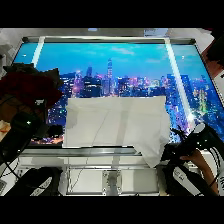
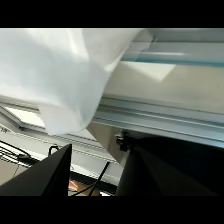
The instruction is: Fold the shirts.
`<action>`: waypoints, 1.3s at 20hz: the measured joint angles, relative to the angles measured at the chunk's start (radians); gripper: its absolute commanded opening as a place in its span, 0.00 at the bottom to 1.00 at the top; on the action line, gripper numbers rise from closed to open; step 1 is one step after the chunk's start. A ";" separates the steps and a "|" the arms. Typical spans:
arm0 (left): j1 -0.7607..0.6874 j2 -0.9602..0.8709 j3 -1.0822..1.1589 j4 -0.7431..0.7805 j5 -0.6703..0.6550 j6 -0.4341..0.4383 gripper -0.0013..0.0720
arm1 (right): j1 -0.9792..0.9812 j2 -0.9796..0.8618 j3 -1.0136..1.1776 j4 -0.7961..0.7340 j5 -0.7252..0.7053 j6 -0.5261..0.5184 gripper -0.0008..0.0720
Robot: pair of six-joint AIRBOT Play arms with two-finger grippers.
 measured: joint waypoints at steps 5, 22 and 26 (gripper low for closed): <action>0.000 0.000 0.000 0.000 0.000 0.000 0.65 | 0.000 0.000 -0.001 0.002 -0.008 0.008 0.66; 0.000 0.000 0.000 0.000 0.000 0.000 0.65 | 0.031 0.002 0.449 0.394 -0.537 -0.180 0.66; 0.000 0.000 0.000 0.000 0.000 0.000 0.65 | 0.040 -0.002 0.593 0.554 -0.717 -0.252 0.66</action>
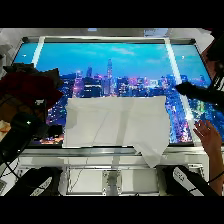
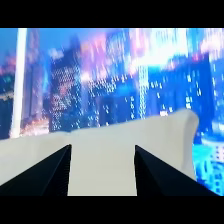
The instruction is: Fold the shirts.
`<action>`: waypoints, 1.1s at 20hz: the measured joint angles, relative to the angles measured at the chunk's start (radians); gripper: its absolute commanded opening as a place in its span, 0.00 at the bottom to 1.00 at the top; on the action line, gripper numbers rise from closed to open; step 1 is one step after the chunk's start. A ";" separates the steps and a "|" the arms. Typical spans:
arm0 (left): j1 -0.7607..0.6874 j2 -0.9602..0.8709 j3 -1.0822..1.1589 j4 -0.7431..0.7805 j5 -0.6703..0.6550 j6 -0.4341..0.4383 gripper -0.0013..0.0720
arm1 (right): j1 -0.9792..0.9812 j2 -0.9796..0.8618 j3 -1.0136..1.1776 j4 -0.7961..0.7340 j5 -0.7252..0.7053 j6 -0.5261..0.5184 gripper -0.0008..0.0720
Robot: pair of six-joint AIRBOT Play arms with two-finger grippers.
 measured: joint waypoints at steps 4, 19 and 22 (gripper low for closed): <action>0.000 0.000 0.000 0.000 0.000 0.000 0.65 | 0.002 0.000 0.042 0.062 -0.073 -0.024 0.66; 0.000 0.000 0.001 0.000 0.001 0.000 0.65 | 0.003 0.000 0.056 0.091 -0.107 -0.036 0.66; 0.000 0.000 0.002 0.000 0.004 0.000 0.65 | 0.003 0.000 0.056 0.092 -0.107 -0.036 0.66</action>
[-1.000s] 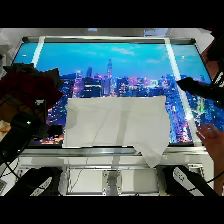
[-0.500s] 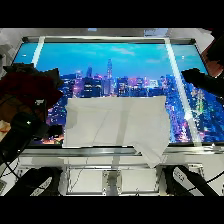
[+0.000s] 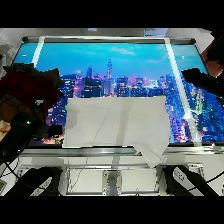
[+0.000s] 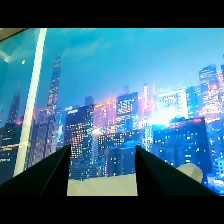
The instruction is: Fold the shirts.
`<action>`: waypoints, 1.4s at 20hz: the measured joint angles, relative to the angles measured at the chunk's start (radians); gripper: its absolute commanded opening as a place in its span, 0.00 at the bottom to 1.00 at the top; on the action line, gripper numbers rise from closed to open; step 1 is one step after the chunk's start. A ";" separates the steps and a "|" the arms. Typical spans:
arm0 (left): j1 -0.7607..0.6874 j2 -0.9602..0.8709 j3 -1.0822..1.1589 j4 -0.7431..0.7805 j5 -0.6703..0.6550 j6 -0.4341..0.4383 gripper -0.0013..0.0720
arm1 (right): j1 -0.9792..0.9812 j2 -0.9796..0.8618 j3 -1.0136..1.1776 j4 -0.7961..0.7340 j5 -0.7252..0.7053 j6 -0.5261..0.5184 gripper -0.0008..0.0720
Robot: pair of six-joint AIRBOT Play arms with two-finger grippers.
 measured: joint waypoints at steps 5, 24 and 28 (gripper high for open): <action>0.000 0.000 0.000 0.000 0.001 0.000 0.65 | 0.000 0.000 0.000 0.005 -0.002 0.001 0.66; 0.000 0.000 0.000 0.013 -0.224 -0.028 0.65 | 0.000 0.000 -0.023 -0.405 0.407 0.116 0.66; 0.000 0.000 0.000 0.027 -0.304 -0.032 0.65 | 0.000 0.000 -0.098 -0.516 0.519 0.198 0.66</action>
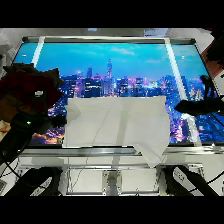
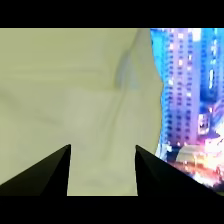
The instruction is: Fold the shirts.
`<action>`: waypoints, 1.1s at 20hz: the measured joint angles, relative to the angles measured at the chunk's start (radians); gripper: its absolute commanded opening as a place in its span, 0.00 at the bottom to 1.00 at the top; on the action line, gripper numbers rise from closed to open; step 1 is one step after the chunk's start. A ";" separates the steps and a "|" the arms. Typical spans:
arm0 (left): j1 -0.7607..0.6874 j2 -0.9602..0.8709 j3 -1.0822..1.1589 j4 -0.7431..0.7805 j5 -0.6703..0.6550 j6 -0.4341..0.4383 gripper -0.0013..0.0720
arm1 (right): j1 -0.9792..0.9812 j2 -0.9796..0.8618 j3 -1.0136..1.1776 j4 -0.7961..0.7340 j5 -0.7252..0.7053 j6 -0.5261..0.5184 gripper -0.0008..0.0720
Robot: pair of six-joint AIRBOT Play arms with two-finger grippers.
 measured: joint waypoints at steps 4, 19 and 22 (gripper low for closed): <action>0.000 0.000 0.000 0.014 -0.038 -0.002 0.65 | 0.000 0.000 -0.128 -0.084 0.089 0.020 0.66; 0.000 0.000 0.000 0.006 -0.058 -0.002 0.65 | 0.000 -0.004 -0.523 0.043 0.189 0.147 0.59; 0.000 0.000 0.000 -0.009 -0.058 -0.002 0.65 | 0.000 -0.017 -0.547 0.048 0.230 0.167 0.59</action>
